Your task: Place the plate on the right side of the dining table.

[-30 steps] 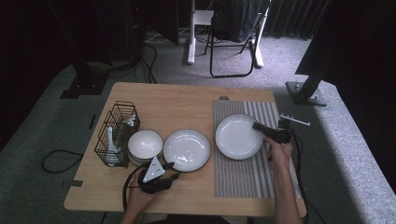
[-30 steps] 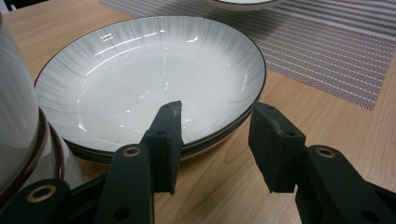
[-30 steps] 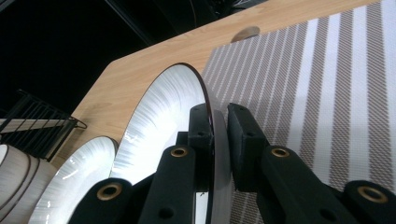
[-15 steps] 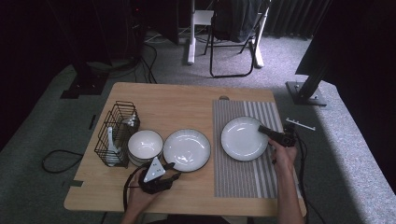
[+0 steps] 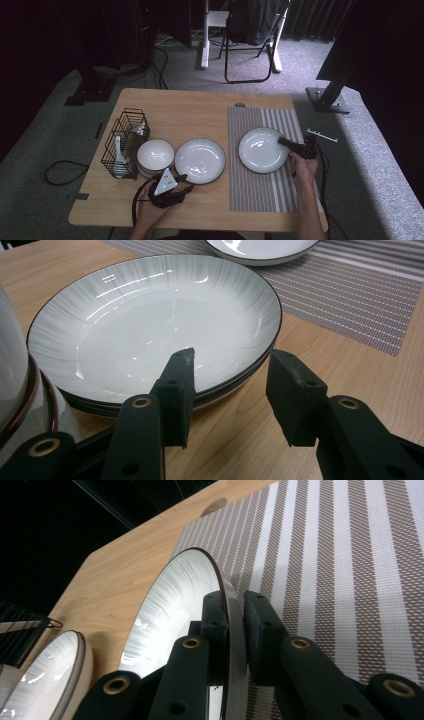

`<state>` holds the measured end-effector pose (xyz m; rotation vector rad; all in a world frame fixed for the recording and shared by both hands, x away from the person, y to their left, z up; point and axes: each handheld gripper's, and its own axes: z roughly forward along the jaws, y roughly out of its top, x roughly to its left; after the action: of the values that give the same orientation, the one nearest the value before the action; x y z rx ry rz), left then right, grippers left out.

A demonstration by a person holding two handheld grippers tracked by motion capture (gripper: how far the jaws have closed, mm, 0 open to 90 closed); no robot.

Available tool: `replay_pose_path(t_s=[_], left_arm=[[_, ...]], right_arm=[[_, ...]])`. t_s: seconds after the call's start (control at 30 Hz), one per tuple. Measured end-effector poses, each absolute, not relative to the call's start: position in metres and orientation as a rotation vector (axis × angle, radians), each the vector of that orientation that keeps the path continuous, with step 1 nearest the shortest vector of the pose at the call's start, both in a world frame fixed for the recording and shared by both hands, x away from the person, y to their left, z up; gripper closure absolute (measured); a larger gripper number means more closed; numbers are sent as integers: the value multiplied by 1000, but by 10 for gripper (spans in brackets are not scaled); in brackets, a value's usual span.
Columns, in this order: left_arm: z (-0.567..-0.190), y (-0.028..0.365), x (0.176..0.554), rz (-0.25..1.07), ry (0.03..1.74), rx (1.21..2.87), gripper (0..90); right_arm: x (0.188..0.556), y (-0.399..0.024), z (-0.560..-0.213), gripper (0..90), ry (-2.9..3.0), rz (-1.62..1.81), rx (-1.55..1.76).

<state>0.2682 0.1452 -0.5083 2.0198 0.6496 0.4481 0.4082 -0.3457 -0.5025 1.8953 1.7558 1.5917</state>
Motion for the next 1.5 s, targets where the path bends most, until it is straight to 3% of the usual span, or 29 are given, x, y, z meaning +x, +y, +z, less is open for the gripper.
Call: replay_pose_path(t_s=[0.5, 1.5], left_arm=[[-508, 146, 268, 449, 648, 2016, 553], [-507, 146, 268, 451, 654, 2011, 531]], right_arm=[[407, -341, -506, 839, 1784, 1373, 1859], [402, -337, -520, 779, 1815, 1181, 1816]])
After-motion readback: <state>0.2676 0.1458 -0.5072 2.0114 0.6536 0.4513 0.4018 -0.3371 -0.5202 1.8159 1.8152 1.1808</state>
